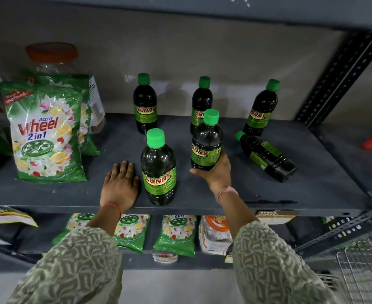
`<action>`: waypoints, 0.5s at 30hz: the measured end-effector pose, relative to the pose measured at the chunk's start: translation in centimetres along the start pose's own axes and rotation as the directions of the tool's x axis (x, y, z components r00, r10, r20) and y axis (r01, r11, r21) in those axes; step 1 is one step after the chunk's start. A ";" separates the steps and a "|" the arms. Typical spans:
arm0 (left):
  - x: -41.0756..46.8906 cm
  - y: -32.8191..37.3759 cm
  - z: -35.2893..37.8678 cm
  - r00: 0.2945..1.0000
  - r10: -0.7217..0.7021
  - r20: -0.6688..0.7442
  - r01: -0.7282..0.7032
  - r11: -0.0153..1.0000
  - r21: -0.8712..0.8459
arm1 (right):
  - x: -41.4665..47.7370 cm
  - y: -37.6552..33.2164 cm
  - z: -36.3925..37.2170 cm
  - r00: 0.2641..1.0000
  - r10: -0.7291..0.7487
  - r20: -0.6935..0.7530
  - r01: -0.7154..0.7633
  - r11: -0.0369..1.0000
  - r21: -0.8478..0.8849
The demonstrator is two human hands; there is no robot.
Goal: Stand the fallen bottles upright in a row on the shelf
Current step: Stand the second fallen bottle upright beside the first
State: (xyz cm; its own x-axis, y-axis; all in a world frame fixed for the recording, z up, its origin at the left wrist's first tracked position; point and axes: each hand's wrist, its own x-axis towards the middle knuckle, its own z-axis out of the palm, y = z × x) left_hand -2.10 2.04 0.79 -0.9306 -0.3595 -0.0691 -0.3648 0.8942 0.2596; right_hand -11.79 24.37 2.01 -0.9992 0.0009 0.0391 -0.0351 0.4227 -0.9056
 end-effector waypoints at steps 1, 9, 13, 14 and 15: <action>0.0 0.0 0.0 1.000 0.000 0.002 0.000 1.000 0.003 | 0.0 0.1 -0.2 1.000 -0.007 0.006 0.007 0.999 0.038; 0.1 -0.1 0.2 1.000 0.006 -0.021 -0.006 1.000 -0.003 | 1.7 0.8 -2.4 0.952 0.003 0.307 -0.004 1.000 0.002; 0.0 -0.1 0.3 1.000 0.007 -0.022 -0.007 1.000 -0.004 | 1.7 0.8 -2.5 0.939 -0.012 0.344 0.007 1.000 0.016; 0.0 -0.1 0.3 1.000 0.007 -0.023 -0.007 1.000 -0.004 | 1.7 0.8 -2.6 0.936 -0.017 0.350 0.012 1.000 0.016; 0.1 -0.1 0.3 1.000 0.006 -0.024 -0.006 1.000 -0.004 | 1.7 0.8 -2.6 0.935 -0.022 0.354 0.018 1.000 0.015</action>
State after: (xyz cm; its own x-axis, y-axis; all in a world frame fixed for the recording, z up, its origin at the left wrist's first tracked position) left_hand -2.12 1.97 0.45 -0.9317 -0.3605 -0.0443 -0.3589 0.8954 0.2634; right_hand -13.47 27.04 2.43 -0.9397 -0.3290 -0.0933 -0.0528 0.4093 -0.9109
